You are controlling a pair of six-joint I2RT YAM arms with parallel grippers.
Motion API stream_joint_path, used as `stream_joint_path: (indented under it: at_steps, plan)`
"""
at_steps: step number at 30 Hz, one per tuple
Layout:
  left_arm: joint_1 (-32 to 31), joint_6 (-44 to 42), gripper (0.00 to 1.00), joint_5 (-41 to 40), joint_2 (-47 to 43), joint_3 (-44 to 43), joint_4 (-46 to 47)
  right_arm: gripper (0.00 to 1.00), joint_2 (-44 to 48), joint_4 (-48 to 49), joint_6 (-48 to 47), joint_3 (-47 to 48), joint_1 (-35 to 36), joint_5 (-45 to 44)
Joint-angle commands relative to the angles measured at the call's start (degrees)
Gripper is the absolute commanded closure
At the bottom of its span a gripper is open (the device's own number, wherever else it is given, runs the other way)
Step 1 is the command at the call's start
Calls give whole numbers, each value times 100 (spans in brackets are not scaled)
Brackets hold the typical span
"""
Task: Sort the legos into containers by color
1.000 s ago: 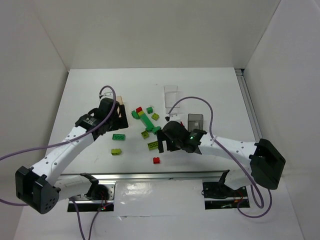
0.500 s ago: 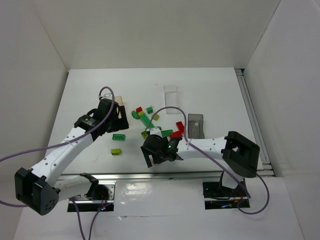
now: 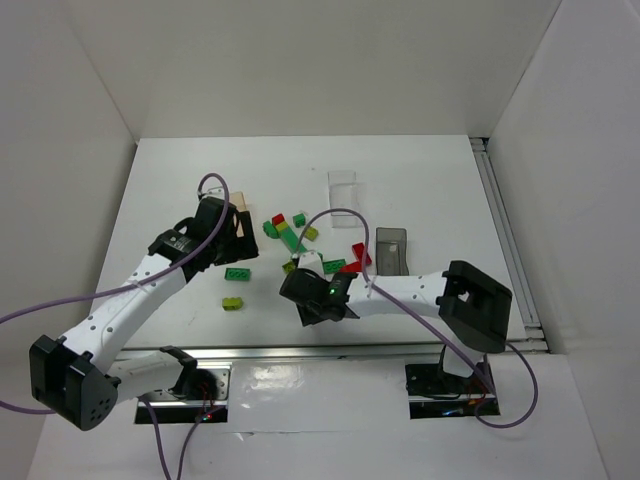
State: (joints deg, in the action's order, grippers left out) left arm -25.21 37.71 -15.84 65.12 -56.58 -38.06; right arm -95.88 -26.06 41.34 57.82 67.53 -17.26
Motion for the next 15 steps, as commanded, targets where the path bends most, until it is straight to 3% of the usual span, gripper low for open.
stream_joint_path:
  at_steps: [1,5,6,8,11,15]
  plan:
    - [25,-36,0,-51,-8,-73,27,69,402,-355,50,370,68,-863]
    - [25,-36,0,18,61,-72,97,68,526,-601,-301,965,-353,-1604]
    - [25,16,0,19,62,-125,28,68,456,-602,-528,1159,-963,-1658]
    - [25,17,0,19,62,-126,-25,68,456,-409,-802,1239,-1187,-1658]
    - [25,17,0,-130,-78,-73,-26,68,228,-23,-1373,1608,-2110,-1440]
    - [25,78,0,-280,-211,-73,-78,66,-342,172,-1875,2581,-3016,-1157]
